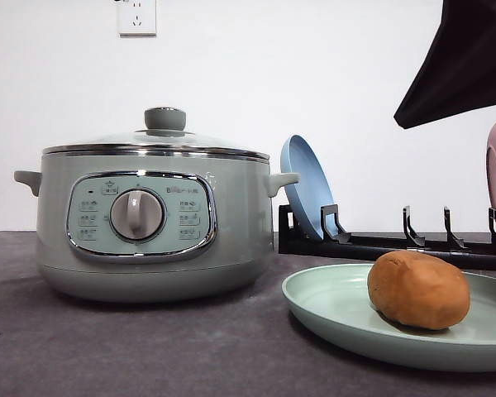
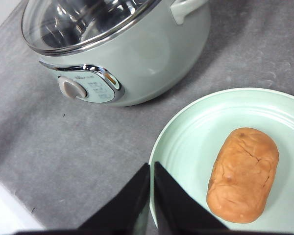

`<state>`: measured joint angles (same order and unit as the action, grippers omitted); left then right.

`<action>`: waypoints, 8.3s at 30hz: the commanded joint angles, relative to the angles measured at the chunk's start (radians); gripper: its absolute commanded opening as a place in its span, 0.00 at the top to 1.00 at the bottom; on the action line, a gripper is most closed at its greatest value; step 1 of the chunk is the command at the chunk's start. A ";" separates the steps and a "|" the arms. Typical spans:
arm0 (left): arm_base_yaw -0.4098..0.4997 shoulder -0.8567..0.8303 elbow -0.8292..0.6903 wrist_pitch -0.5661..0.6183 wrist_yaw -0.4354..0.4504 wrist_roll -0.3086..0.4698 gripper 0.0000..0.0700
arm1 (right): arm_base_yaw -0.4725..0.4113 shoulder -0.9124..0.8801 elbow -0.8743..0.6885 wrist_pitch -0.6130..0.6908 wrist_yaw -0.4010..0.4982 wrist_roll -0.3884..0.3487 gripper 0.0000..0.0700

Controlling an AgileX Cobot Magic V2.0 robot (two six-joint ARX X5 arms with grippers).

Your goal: Transfer potato from steamer to green plate

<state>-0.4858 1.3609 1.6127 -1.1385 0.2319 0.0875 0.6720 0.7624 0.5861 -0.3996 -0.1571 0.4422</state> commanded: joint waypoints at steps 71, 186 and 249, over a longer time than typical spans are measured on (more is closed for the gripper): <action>0.578 -1.358 -1.571 0.925 -0.267 0.028 1.00 | 0.006 0.005 0.011 0.011 0.001 -0.009 1.00; 0.577 -1.358 -1.584 0.906 -0.266 0.024 1.00 | -0.693 -0.759 -0.575 0.245 0.053 -0.390 1.00; 0.577 -1.358 -1.584 0.906 -0.266 0.024 1.00 | -0.693 -0.759 -0.575 0.243 0.053 -0.390 1.00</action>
<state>0.0879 0.0051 0.0463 -0.2199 -0.0296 0.1135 -0.0216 0.0051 0.0158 -0.1612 -0.1047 0.0414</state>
